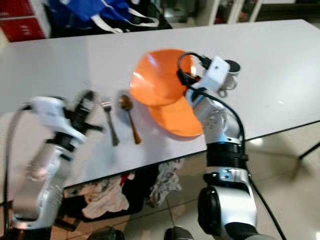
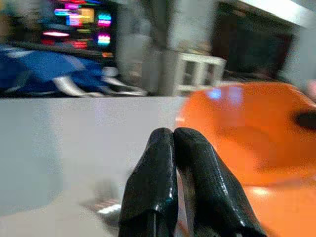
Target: Setting the table
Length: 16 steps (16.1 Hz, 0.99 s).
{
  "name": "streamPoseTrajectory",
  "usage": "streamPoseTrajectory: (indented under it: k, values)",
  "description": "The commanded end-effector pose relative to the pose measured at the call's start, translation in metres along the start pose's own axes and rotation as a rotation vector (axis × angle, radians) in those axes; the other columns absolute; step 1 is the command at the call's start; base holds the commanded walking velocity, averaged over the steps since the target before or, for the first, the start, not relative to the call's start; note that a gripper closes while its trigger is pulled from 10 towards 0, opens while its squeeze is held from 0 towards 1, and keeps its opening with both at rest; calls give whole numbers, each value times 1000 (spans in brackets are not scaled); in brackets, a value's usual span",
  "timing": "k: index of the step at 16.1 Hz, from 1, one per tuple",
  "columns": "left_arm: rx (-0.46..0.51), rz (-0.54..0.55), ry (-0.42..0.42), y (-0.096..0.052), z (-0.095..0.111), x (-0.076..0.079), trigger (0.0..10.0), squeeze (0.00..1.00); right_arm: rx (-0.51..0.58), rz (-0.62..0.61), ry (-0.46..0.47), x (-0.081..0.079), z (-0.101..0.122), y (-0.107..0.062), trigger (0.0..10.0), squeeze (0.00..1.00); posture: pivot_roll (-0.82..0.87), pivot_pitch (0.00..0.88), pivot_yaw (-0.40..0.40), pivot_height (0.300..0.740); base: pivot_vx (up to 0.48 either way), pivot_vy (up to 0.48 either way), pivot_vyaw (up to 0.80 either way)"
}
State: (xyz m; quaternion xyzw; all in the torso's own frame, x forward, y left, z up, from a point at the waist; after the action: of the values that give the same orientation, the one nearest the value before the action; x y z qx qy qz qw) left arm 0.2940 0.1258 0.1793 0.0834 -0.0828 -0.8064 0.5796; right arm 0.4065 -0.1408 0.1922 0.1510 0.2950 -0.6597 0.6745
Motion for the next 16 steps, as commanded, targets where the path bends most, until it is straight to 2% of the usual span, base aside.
streamPoseTrajectory:
  k: [1, 2, 5, 7, 11, 12, 13, 15, 16]
  values:
    - [14, -91, 12, -1, 4, 15, 10000, 0, 10, -42, 7, 8, 4, -1, 10000, 0, -59, 94, -3, 740, 0, 0, 0]
    - [11, -144, 6, -2, 4, 22, 10000, 0, 25, -73, 23, 14, 9, -1, 10000, 0, -60, 90, -4, 740, 0, 0, 0]
    - [7, -195, 2, -4, 3, 29, 10000, 0, 21, -105, 51, 19, 11, -2, 10000, 0, -62, 85, -4, 740, 0, 0, 0]
    - [-9, -238, 37, -4, -1, 37, 10000, 0, -12, -176, 137, 38, -4, 1, 10000, 0, -58, 76, -1, 740, 0, 0, 0]
    - [-29, -251, 63, -5, -5, 37, 10000, 0, -13, -165, 216, 40, -12, 2, 10000, 0, -55, 74, -1, 740, 0, 0, 0]
    - [-27, -252, 65, -5, -5, 38, 10000, 0, -11, -176, 221, 41, -12, 2, 10000, 314, -53, 77, -1, 740, 0, 0, 0]
    - [-26, -251, 63, -5, -4, 38, 10000, 0, -6, -192, 218, 44, -12, 2, 10000, 910, -53, 78, 2, 740, 0, 0, 0]
    - [-25, -252, 62, -6, -4, 39, 10000, 0, -2, -216, 219, 49, -12, 1, 10000, 1000, -52, 81, 3, 740, 0, 0, 0]
    - [-25, -253, 62, -6, -3, 39, 10000, 0, 1, -225, 222, 51, -12, 1, 10000, 1000, -53, 81, 4, 740, 0, 0, 0]
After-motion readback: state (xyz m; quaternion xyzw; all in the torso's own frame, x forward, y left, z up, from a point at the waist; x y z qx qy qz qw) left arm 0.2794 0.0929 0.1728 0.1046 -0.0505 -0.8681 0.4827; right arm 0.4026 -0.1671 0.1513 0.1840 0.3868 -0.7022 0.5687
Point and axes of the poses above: a point about 5 cm out from each wrist's last joint towards the gripper, its own y axis pointing out of the wrist towards the gripper, its own z axis along the axis of the wrist's last joint, x = y × z, the point moved 3 cm from there along y, pointing out of the wrist towards the gripper, and after that the axes turned 5 degrees about y, right-handed, at the moved point
